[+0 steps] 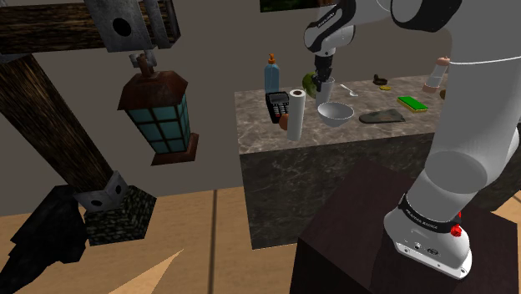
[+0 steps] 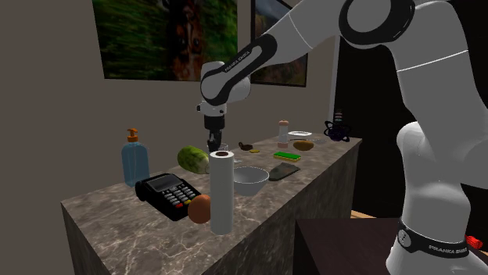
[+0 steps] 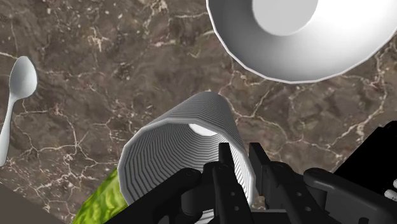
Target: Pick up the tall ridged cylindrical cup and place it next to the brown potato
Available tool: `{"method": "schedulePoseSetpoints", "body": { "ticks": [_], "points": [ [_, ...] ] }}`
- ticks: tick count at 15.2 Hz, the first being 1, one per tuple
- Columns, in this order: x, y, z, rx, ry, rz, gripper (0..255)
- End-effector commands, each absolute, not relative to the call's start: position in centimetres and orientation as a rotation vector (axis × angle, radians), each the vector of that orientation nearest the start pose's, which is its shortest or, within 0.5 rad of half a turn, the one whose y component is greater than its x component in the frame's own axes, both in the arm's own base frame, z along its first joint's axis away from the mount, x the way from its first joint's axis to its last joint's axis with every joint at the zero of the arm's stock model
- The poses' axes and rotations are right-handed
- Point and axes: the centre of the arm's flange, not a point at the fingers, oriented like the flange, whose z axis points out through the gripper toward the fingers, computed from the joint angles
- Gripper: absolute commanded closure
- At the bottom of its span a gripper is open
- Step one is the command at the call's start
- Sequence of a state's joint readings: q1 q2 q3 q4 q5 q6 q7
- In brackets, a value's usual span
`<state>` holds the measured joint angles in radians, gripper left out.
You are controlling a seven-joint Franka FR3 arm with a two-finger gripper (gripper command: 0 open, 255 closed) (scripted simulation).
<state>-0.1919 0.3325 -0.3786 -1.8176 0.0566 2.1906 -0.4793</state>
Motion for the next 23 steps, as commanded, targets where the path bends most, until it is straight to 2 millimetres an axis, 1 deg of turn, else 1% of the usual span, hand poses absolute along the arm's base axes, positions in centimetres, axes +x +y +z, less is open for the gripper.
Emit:
{"method": "schedulePoseSetpoints", "body": {
  "ticks": [1,7,23],
  "points": [
    [54.8,-32.9,37.4,-3.233,0.161,-0.032,255],
    [54.8,-32.9,37.4,-3.233,0.161,-0.032,255],
    [54.8,-32.9,45.8,-3.233,0.161,-0.032,255]
  ]
}}
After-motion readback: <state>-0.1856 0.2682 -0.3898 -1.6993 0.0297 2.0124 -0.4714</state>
